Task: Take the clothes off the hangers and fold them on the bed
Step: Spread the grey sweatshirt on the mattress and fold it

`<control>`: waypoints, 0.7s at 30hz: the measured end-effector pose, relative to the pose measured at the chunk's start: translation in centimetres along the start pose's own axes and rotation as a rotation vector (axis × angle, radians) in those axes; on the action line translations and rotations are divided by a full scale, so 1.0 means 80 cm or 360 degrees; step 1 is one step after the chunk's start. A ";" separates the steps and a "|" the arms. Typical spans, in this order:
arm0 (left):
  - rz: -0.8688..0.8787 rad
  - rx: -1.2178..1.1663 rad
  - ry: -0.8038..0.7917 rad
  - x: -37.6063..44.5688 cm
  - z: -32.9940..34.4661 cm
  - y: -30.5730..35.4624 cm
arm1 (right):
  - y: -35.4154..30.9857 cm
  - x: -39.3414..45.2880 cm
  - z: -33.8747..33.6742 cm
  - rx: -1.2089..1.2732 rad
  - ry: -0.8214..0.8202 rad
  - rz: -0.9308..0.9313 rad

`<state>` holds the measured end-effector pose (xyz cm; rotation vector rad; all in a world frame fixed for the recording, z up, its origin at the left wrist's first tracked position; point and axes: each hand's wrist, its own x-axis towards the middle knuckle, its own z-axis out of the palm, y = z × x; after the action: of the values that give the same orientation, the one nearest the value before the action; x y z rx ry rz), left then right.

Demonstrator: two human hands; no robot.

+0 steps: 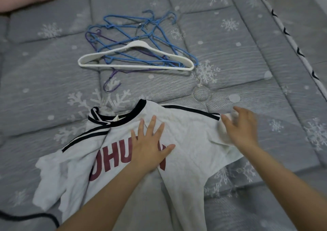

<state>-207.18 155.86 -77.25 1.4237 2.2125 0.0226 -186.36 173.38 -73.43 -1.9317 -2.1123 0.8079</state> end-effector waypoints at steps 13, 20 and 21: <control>-0.0618 -0.0446 0.0695 -0.110 -0.082 -0.214 | -0.206 -0.101 0.119 -0.0522 -0.0476 -0.1072; -0.1244 -0.1188 0.0525 -0.153 -0.055 -0.298 | -0.272 -0.165 0.188 -0.0630 -0.0578 -0.1031; -0.1310 -0.1391 0.0484 -0.154 -0.051 -0.305 | -0.275 -0.173 0.200 -0.0689 -0.0602 -0.1016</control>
<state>-225.57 135.30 -75.51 0.0207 2.3729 0.8389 -210.99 155.30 -72.83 -1.1382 -3.0888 0.6416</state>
